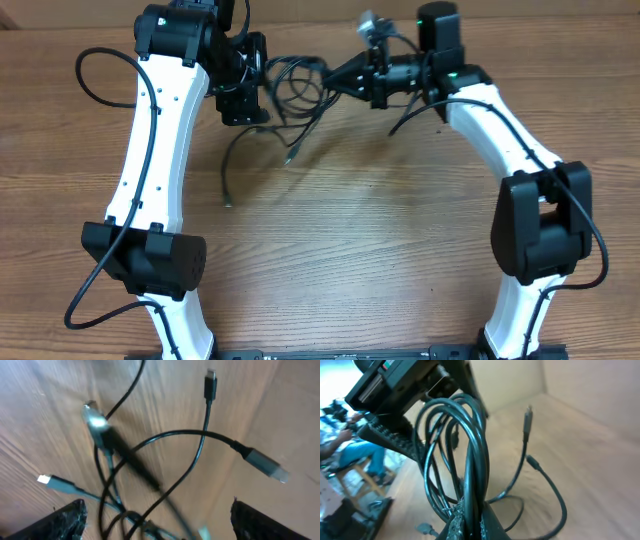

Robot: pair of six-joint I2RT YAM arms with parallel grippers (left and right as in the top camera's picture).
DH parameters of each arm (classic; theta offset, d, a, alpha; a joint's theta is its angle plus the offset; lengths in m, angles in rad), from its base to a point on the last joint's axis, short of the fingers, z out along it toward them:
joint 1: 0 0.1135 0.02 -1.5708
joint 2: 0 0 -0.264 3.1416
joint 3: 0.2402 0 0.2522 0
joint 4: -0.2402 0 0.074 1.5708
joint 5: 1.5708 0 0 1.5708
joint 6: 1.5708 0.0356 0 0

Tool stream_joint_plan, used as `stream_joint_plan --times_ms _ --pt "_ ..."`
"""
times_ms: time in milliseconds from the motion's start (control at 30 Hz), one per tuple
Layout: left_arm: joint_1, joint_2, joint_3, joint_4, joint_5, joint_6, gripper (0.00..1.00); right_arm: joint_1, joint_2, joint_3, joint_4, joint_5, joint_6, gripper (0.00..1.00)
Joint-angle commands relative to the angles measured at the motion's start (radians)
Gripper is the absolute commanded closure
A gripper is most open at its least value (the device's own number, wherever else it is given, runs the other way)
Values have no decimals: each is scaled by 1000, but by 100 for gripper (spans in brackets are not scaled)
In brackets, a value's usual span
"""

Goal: Untangle cables

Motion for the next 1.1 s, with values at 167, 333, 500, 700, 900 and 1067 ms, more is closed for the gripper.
stream_joint_plan --times_ms 167,333,500,700,900,1067 --pt "37 -23 7 150 385 -68 0 -116 -50 31 256 -104 -7 96" --pt "43 -23 7 244 505 -169 0 -98 -50 31 488 -189 -7 96" --pt "43 -23 7 334 597 -224 0 -81 -50 31 544 -187 -7 96" --pt "43 -23 7 346 658 -226 7 -82 -50 31 544 -156 -7 96" --pt "43 -23 7 338 666 -212 28 -82 -50 31 540 -90 -7 96" --pt "44 -23 7 339 652 -212 87 -82 -50 31 539 -90 -6 96"
